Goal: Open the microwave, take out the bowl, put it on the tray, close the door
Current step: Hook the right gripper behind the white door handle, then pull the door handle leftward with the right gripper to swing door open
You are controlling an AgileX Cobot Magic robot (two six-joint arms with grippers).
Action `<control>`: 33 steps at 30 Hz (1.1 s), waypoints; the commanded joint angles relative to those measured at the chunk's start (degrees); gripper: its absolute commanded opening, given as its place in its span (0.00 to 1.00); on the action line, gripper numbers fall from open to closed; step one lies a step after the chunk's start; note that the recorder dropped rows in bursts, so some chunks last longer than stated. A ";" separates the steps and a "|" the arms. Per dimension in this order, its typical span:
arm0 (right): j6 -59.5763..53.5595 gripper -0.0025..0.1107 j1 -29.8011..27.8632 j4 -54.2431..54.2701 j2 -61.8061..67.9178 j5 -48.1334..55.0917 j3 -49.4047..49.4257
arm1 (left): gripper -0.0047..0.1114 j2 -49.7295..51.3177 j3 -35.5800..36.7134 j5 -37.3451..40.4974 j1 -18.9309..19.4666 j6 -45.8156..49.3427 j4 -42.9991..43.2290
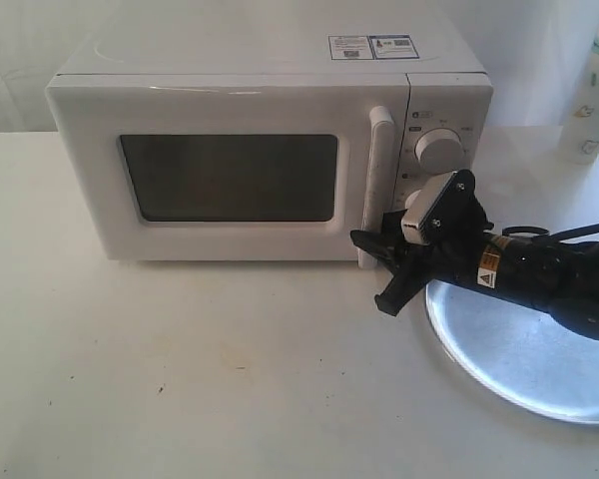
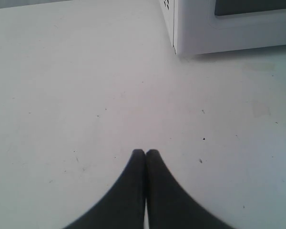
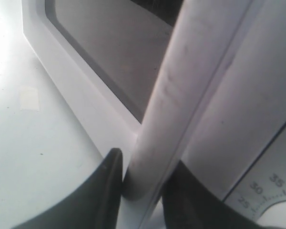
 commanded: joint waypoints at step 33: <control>20.95 0.51 2.74 -36.85 -12.24 -1.84 -0.55 | 0.04 -0.12 -0.16 0.09 -0.17 0.00 -0.54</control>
